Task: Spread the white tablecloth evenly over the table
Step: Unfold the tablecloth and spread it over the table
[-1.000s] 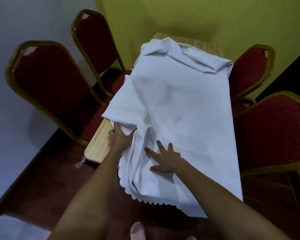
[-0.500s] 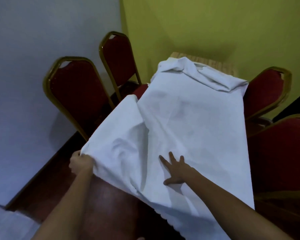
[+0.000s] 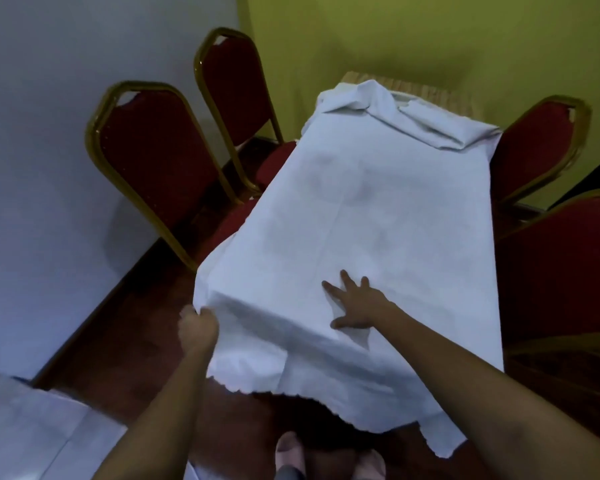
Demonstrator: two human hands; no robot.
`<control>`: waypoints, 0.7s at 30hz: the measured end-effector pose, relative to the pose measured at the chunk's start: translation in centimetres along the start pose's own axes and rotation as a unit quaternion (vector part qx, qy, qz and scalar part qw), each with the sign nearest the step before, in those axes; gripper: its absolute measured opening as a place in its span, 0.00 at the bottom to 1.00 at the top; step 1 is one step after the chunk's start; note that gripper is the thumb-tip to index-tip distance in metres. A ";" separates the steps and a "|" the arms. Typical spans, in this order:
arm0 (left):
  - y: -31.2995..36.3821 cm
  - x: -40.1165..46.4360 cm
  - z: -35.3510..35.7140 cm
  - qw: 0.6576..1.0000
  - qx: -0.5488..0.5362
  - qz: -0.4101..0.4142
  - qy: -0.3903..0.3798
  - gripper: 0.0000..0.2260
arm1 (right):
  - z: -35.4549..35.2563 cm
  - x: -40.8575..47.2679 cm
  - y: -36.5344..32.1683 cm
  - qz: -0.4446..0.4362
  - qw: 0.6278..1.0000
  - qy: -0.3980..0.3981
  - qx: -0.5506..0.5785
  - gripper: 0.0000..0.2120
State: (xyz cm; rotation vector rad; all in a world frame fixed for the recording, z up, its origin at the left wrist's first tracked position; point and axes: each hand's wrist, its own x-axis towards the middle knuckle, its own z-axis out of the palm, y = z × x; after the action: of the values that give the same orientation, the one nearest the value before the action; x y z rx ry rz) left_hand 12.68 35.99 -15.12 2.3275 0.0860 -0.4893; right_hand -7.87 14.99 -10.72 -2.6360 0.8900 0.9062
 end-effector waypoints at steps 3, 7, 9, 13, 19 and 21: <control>4.9 -4.0 3.0 0.965 0.094 0.244 -0.012 0.23 | 2.0 -1.4 0.6 -0.026 0.999 0.022 -0.006 0.41; 7.3 -7.3 8.4 0.864 0.271 0.395 -0.155 0.24 | 5.3 -4.3 2.1 -0.039 0.998 0.053 0.024 0.36; 6.0 -8.3 9.9 0.819 0.352 0.392 -0.229 0.27 | 6.5 -5.6 3.3 -0.020 0.997 0.063 0.034 0.41; 2.7 -9.2 11.3 0.799 0.376 0.427 -0.193 0.32 | 8.6 -8.6 7.5 0.043 0.995 0.061 0.067 0.37; 4.8 -12.3 12.9 0.825 0.389 0.366 -0.183 0.33 | 9.6 -11.3 13.2 0.098 0.988 0.053 0.107 0.33; 6.6 -14.0 13.9 0.822 0.409 0.349 -0.189 0.33 | 9.1 -11.6 14.9 0.115 0.986 0.046 0.114 0.34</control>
State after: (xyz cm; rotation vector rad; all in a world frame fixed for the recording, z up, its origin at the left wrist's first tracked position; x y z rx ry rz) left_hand -3.38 22.78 -14.63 2.7329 -1.3694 -0.6627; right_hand -28.65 12.13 -10.87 -2.4288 1.2615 0.6875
